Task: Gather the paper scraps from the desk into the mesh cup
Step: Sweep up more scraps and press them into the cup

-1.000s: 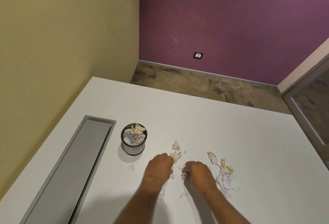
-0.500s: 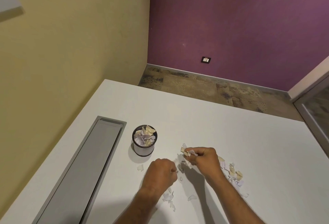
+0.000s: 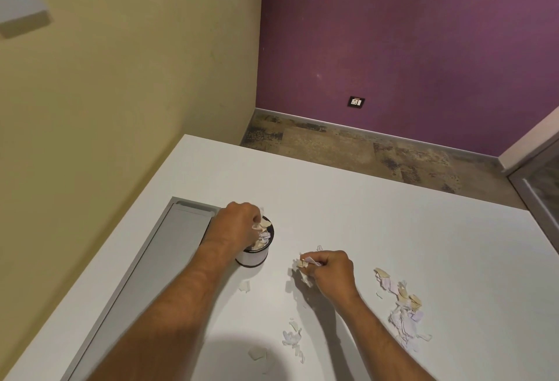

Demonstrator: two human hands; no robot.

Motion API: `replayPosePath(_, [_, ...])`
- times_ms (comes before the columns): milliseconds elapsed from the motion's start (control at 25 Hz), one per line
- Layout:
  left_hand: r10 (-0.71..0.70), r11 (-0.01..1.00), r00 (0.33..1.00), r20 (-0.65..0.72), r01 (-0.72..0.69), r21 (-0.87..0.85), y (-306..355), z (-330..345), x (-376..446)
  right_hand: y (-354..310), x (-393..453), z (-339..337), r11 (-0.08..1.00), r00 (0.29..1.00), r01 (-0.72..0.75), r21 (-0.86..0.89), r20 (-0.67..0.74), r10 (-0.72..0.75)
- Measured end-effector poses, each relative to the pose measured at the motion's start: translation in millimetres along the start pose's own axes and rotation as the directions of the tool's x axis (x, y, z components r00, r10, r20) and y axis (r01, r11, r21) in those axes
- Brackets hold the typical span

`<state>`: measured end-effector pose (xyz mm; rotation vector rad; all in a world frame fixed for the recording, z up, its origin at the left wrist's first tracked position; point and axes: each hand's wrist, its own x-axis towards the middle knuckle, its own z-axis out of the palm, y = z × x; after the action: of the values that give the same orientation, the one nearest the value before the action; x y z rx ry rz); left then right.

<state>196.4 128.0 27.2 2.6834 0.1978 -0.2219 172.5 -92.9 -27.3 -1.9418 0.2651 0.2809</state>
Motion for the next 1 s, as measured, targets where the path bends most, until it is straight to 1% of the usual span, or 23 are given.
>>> replayPosePath(80, [0.001,0.990,0.995,0.097,-0.015,0.141,1.2,12.3,13.5,0.7,3.2,0.0,1.000,1.000,0.005,0.005,0.000,-0.005])
replayPosePath(160, [0.001,0.968,0.988,0.156,-0.041,0.249,3.8,23.7,23.6,2.8,6.0,-1.9,1.000,1.000,0.007,0.012,-0.003,-0.007])
replayPosePath(320, [0.023,0.930,0.972,0.234,-0.107,0.351,8.3,42.3,37.0,8.0,12.3,-4.9,1.000,1.000,-0.009,0.013,-0.014,0.009])
replayPosePath(680, [-0.011,0.906,0.964,0.264,-0.102,0.411,7.1,58.4,50.2,6.9,21.7,-1.0,0.997,1.000,-0.012,0.070,-0.012,0.013])
replayPosePath(1000, [-0.015,0.907,0.960,0.279,-0.105,0.408,7.4,58.5,50.0,1.4,19.2,-4.7,0.997,1.000,0.001,0.074,-0.029,0.001])
